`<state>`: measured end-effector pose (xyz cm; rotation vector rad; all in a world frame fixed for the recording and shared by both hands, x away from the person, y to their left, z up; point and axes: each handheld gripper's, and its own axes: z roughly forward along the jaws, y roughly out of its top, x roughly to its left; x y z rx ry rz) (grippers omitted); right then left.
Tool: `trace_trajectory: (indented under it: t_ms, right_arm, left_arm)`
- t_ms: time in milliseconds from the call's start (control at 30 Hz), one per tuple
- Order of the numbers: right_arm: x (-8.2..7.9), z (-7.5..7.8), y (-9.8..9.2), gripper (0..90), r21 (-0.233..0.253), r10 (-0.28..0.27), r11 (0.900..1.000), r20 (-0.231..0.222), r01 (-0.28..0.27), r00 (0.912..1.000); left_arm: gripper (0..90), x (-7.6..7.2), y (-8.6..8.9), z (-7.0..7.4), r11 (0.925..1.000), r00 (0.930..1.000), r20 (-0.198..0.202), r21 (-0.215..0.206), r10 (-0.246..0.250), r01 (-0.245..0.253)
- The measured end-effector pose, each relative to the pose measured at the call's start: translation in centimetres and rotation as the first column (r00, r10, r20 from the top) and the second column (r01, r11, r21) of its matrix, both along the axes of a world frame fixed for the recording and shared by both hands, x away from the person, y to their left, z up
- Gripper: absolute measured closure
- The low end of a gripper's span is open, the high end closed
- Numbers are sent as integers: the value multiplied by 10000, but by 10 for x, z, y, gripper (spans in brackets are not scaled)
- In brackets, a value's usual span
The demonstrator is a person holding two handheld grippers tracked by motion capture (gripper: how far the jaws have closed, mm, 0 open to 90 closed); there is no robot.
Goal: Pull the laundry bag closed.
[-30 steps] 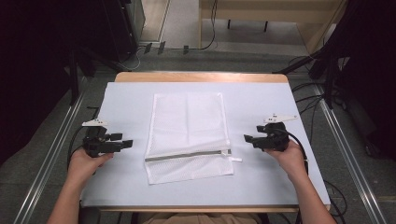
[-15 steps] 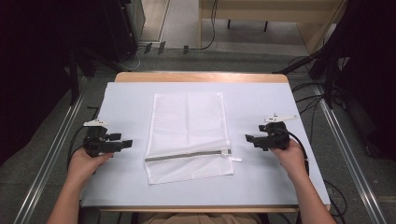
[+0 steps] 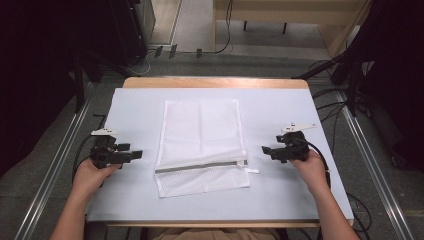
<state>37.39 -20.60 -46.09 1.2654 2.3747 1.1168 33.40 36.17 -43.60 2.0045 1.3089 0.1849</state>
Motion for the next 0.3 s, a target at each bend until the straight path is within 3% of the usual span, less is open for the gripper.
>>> trace_trajectory:
  t_ms: [133, 300]
  right_arm:
    - [0, -1, 0, 236, -46, 70, 10000, -44, -70, 10000]
    - [1, -7, 2, 236, -479, 16, 9988, -204, -26, 9998]
  left_arm:
    - [261, 1, -1, -2, 10000, 10000, -88, 23, -13, 13]
    - [218, 3, -7, -10, 9982, 9999, -152, 589, -68, 77]
